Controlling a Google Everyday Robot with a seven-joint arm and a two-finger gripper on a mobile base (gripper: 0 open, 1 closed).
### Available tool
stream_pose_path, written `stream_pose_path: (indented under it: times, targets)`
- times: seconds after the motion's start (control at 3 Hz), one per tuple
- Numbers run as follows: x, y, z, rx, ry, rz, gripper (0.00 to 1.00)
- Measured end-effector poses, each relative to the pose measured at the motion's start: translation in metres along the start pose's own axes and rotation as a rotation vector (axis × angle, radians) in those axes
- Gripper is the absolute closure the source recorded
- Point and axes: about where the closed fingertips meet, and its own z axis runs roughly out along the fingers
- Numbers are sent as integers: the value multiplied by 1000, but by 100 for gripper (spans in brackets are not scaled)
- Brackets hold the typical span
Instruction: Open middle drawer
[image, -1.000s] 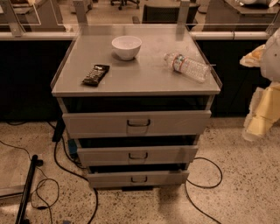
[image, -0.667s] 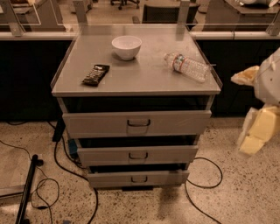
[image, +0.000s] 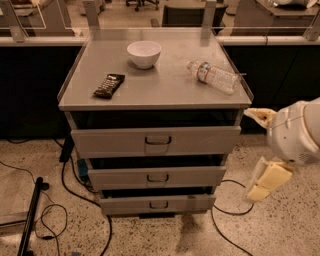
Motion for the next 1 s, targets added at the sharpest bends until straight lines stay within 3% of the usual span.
stream_pose_path:
  times: [0.33, 1.0]
  targets:
    - [-1, -11, 5, 48, -6, 3, 0]
    - [-6, -4, 13, 24, -32, 11, 0]
